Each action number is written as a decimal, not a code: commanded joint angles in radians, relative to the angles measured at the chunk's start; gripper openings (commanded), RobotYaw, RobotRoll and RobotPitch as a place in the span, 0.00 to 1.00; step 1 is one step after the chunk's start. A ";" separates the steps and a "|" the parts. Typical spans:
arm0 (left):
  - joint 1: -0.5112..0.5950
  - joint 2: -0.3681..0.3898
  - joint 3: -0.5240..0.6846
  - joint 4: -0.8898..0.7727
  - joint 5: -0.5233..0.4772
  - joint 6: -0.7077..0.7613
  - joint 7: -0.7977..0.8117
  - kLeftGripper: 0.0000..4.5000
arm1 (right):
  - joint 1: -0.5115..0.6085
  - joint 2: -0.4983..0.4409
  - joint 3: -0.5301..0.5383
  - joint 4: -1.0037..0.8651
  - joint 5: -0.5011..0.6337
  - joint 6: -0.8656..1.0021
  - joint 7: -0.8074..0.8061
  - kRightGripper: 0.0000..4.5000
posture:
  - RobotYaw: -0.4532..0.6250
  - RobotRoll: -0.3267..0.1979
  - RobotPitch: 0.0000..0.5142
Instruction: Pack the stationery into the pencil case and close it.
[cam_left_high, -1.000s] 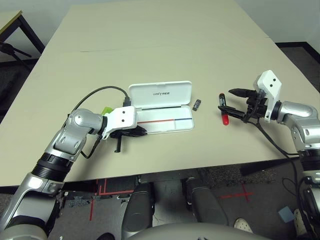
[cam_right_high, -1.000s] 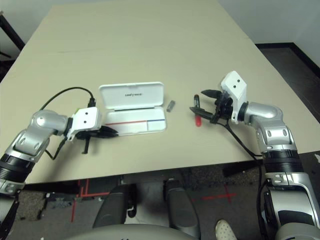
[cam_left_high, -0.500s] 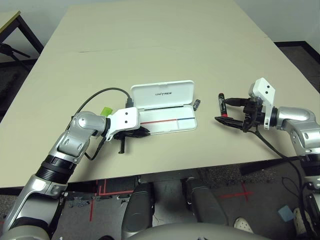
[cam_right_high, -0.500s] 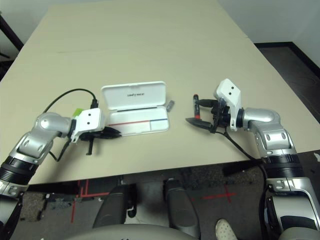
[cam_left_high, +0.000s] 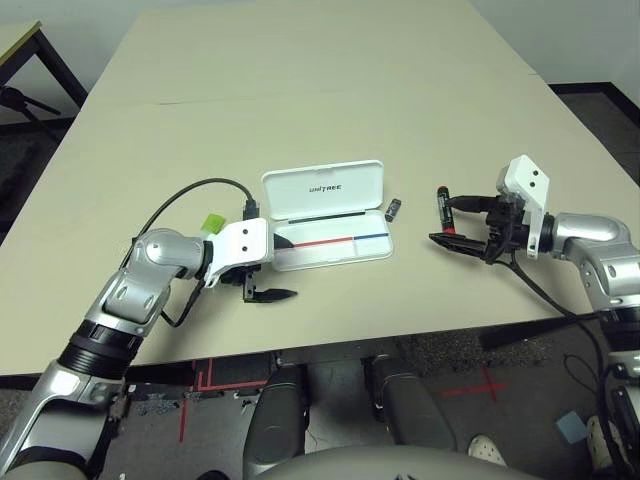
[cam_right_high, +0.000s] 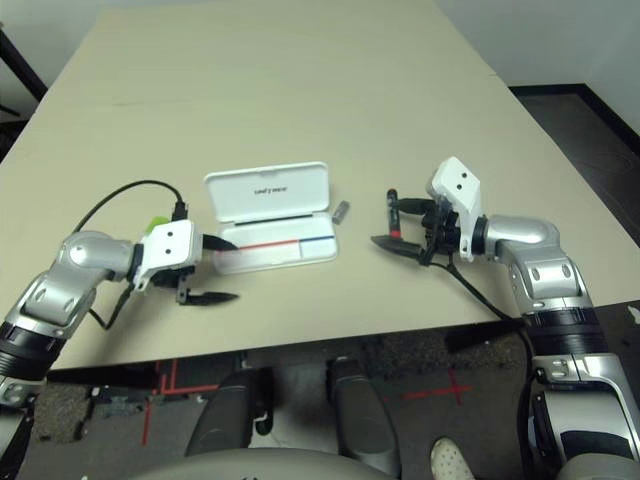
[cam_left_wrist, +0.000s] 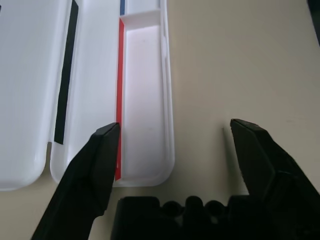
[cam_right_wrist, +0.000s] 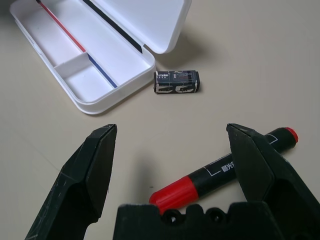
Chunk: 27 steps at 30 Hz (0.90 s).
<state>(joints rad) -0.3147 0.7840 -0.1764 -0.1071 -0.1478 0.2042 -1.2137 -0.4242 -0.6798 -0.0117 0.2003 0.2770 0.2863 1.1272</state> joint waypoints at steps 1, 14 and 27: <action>0.025 0.028 0.042 -0.041 -0.037 0.012 0.001 1.00 | -0.013 0.019 -0.032 0.002 0.030 0.020 -0.039 1.00 | 0.39 0.62 0.31; 0.057 0.053 0.150 -0.062 -0.118 -0.029 0.006 1.00 | -0.039 0.193 -0.216 -0.082 -0.003 0.278 -0.691 1.00 | 0.39 0.62 0.33; 0.043 0.077 0.163 -0.052 -0.130 -0.053 -0.002 1.00 | 0.001 0.328 -0.200 -0.182 0.032 0.450 -0.849 1.00 | 0.41 0.62 0.32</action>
<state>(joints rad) -0.2704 0.8477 -0.0174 -0.1497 -0.2717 0.1616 -1.2072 -0.4402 -0.3587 -0.2105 0.0404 0.2981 0.7181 0.2857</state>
